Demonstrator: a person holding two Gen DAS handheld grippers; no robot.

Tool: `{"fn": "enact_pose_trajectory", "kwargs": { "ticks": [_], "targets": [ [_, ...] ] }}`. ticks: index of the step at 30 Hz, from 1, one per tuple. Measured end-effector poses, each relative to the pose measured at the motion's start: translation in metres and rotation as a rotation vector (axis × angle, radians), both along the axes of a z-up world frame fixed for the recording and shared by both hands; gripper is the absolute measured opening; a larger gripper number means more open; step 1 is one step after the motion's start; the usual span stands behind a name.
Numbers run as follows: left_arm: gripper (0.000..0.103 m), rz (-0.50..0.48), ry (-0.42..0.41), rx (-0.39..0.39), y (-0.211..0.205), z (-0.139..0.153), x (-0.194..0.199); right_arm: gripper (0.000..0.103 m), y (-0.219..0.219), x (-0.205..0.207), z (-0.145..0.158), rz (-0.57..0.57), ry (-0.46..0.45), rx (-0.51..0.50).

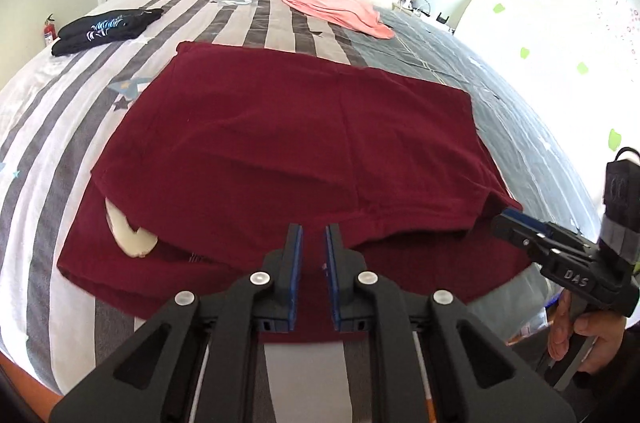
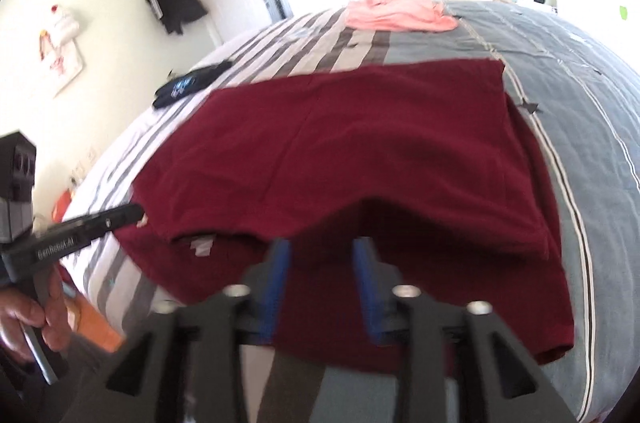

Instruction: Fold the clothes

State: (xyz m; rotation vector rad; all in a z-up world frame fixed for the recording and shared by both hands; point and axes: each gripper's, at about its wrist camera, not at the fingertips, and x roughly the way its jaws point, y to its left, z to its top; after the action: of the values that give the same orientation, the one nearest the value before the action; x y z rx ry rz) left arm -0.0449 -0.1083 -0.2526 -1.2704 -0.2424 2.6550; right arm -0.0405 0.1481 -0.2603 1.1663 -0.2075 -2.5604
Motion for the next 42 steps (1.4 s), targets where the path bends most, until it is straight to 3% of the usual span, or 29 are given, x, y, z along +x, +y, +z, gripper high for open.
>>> {"fn": "enact_pose_trajectory", "kwargs": {
  "ticks": [5, 9, 13, 15, 19, 22, 25, 27, 31, 33, 35, 39, 42],
  "targets": [
    [0.010, 0.044, -0.052, -0.017, 0.008, -0.022, -0.035, 0.047, 0.005, -0.043, 0.001, -0.110, -0.001, -0.049],
    [0.010, 0.048, -0.133, -0.007, 0.009, -0.042, -0.039, 0.048, 0.009, -0.058, -0.012, -0.128, -0.080, -0.010],
    [0.010, -0.011, -0.144, -0.044, 0.012, -0.047, -0.017, 0.048, 0.012, -0.032, -0.023, -0.075, -0.140, 0.003],
    [0.010, -0.021, -0.119, -0.030, 0.009, -0.041, -0.010, 0.048, 0.004, -0.012, -0.036, -0.005, -0.177, 0.068],
    [0.010, -0.022, -0.008, 0.005, 0.007, -0.018, -0.009, 0.048, 0.004, 0.011, -0.027, 0.010, -0.075, 0.085],
    [0.010, -0.006, 0.032, 0.009, 0.008, -0.014, -0.024, 0.048, 0.006, 0.003, -0.007, -0.036, 0.018, 0.046],
    [0.010, 0.011, 0.072, 0.013, 0.009, -0.009, -0.039, 0.048, -0.002, -0.026, 0.001, -0.080, 0.054, 0.035],
    [0.010, 0.031, 0.038, 0.005, 0.010, -0.020, -0.048, 0.048, -0.008, -0.041, -0.001, -0.093, 0.069, 0.037],
    [0.010, 0.057, -0.101, -0.020, 0.014, -0.057, -0.049, 0.048, -0.013, -0.063, -0.027, -0.116, 0.003, 0.042],
    [0.010, 0.048, -0.068, -0.043, 0.016, -0.061, -0.034, 0.048, -0.012, -0.058, -0.050, -0.116, -0.065, 0.066],
    [0.010, 0.033, -0.070, -0.062, 0.018, -0.060, -0.023, 0.047, -0.006, -0.051, -0.050, -0.123, -0.055, 0.068],
    [0.010, 0.024, -0.081, -0.019, 0.010, -0.045, -0.021, 0.047, 0.007, -0.037, -0.050, -0.138, -0.032, 0.069],
    [0.010, 0.042, -0.009, -0.014, -0.004, -0.025, -0.028, 0.048, 0.017, -0.026, -0.050, -0.148, -0.015, 0.070]
  ]
}}
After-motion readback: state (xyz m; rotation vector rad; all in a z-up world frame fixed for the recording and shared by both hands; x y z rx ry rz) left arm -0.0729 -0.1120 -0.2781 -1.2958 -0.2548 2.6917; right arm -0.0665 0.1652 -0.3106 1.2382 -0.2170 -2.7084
